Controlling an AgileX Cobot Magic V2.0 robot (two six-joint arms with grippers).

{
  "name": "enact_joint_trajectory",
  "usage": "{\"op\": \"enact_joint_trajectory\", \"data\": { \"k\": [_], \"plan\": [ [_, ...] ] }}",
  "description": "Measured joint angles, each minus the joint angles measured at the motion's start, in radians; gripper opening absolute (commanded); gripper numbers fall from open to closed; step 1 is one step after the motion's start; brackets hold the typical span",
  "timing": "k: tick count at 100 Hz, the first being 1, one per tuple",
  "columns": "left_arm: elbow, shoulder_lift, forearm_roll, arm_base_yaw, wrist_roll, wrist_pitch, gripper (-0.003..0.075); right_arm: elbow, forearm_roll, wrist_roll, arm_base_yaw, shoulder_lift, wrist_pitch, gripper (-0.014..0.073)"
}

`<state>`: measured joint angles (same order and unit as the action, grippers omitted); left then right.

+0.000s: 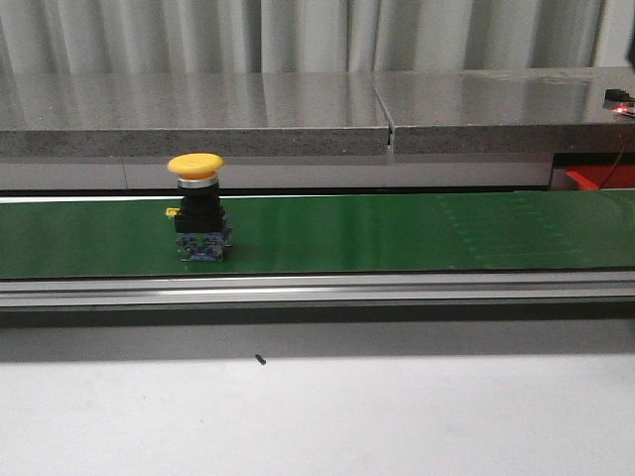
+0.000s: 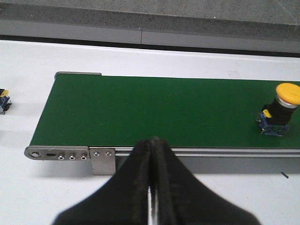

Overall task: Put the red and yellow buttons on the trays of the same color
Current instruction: 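Lower the yellow button onto the yellow tray and open the right gripper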

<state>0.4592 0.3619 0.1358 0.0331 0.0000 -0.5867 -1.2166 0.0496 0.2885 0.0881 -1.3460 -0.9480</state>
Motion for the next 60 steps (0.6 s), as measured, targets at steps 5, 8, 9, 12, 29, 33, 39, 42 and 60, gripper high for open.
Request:
{"op": "enact_joint_trajectory", "data": {
  "k": [5, 8, 9, 12, 29, 33, 39, 42, 60],
  "plan": [
    [0.0, 0.0, 0.0, 0.0, 0.0, 0.0, -0.002, 0.026, 0.002, 0.0, -0.05, 0.03, 0.0, 0.0155],
    [0.0, 0.0, 0.0, 0.0, 0.0, 0.0, -0.002, 0.039, 0.002, 0.0, -0.079, 0.048, 0.0, 0.0155],
    [0.0, 0.0, 0.0, 0.0, 0.0, 0.0, -0.002, 0.043, 0.002, 0.0, -0.094, 0.052, 0.0, 0.0155],
    [0.0, 0.0, 0.0, 0.0, 0.0, 0.0, -0.002, 0.059, 0.002, 0.0, -0.123, 0.064, -0.002, 0.0155],
    [0.0, 0.0, 0.0, 0.0, 0.0, 0.0, -0.002, 0.125, 0.004, 0.0, -0.282, 0.101, 0.002, 0.0155],
    [0.0, 0.0, 0.0, 0.0, 0.0, 0.0, -0.002, 0.14, 0.004, 0.0, -0.315, 0.102, 0.015, 0.0155],
    [0.0, 0.0, 0.0, 0.0, 0.0, 0.0, -0.002, 0.161, 0.004, 0.0, -0.355, 0.102, 0.04, 0.0155],
    [0.0, 0.0, 0.0, 0.0, 0.0, 0.0, -0.002, 0.174, 0.004, 0.0, -0.378, 0.102, 0.06, 0.0155],
    [0.0, 0.0, 0.0, 0.0, 0.0, 0.0, -0.002, 0.222, 0.004, 0.0, -0.463, 0.092, 0.154, 0.0155]
  ]
}}
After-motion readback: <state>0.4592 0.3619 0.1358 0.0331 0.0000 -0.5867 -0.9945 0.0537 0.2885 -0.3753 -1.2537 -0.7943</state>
